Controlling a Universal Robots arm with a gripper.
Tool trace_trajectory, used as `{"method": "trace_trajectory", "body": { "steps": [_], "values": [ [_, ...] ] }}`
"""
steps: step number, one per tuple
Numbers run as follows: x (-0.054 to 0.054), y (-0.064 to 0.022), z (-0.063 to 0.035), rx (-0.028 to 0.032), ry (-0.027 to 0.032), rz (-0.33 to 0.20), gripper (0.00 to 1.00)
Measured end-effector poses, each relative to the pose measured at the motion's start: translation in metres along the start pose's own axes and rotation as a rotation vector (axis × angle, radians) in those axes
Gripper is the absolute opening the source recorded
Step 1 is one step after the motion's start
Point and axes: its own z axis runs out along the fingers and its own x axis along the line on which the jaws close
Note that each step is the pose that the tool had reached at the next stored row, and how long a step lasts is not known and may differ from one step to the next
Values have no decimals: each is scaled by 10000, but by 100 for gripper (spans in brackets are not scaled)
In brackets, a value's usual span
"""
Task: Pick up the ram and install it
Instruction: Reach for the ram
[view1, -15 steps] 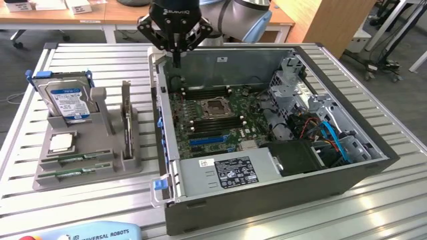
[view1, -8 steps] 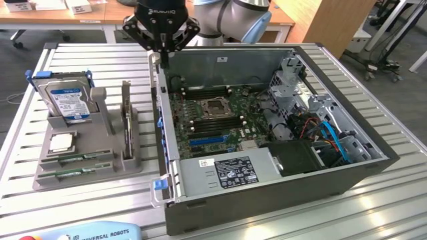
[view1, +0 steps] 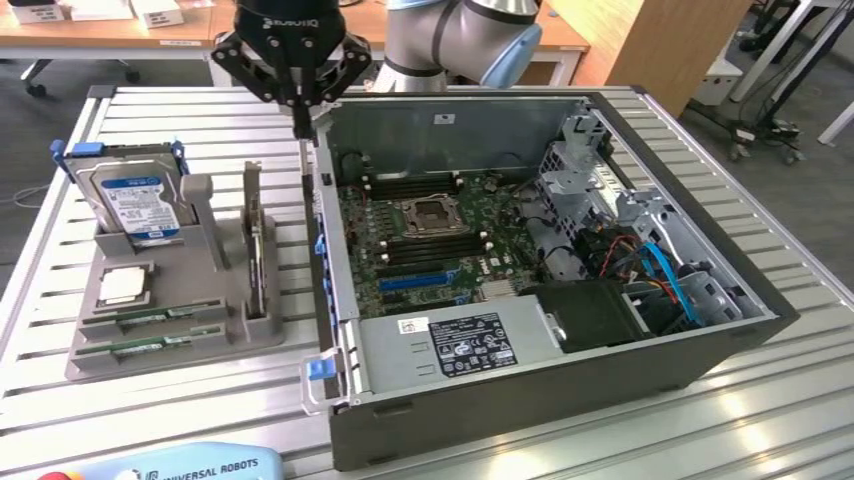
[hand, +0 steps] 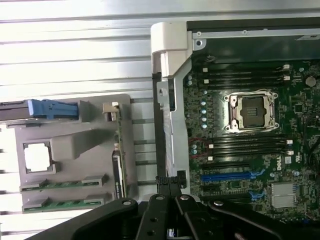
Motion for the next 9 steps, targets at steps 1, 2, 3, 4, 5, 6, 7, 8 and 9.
{"method": "trace_trajectory", "body": {
  "steps": [1,2,3,4,5,6,7,8,9],
  "values": [
    [32,-2,0,0,0,1,10],
    [60,-4,-1,0,-1,2,10],
    [85,-6,-1,0,0,2,10],
    [114,-8,-2,0,0,3,10],
    [141,-11,-2,-1,-1,1,10],
    [170,-13,-2,0,0,1,10],
    [199,-15,-3,0,0,0,10],
    [229,-18,-3,0,0,1,10],
    [261,-20,-3,0,0,1,10]
  ]
}}
